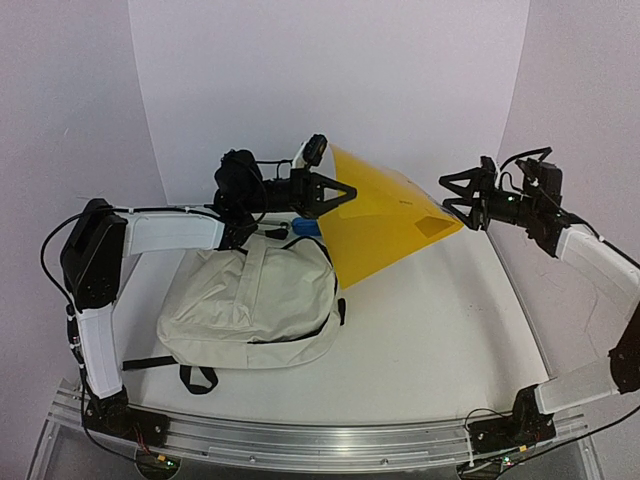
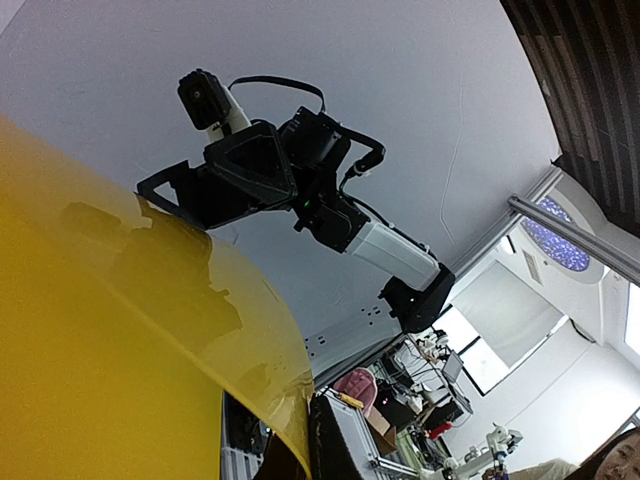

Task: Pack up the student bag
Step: Pick up the files from the center of the board.

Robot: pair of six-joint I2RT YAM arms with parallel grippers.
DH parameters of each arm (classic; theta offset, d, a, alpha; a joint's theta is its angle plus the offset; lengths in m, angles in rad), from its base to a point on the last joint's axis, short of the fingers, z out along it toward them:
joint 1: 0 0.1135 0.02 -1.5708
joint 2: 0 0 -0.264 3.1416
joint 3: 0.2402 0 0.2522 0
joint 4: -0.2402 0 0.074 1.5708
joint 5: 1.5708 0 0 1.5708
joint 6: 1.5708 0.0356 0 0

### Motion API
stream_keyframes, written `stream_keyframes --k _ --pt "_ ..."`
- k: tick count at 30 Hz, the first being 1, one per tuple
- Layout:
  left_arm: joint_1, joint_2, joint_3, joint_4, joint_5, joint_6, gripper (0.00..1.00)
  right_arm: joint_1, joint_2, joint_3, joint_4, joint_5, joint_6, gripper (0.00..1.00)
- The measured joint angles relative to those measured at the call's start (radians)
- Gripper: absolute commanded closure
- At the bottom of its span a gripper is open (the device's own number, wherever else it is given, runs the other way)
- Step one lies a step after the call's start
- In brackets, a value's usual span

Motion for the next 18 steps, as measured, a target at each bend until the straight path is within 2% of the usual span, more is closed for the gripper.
stream_keyframes --k 7,18 --pt "-0.007 -0.001 0.0 -0.002 0.019 0.006 1.0 0.014 0.057 -0.013 -0.005 0.006 -0.039 0.21" --pt "-0.009 -0.083 -0.021 -0.103 0.028 0.102 1.0 0.017 0.098 -0.032 -0.023 0.024 -0.061 0.08"
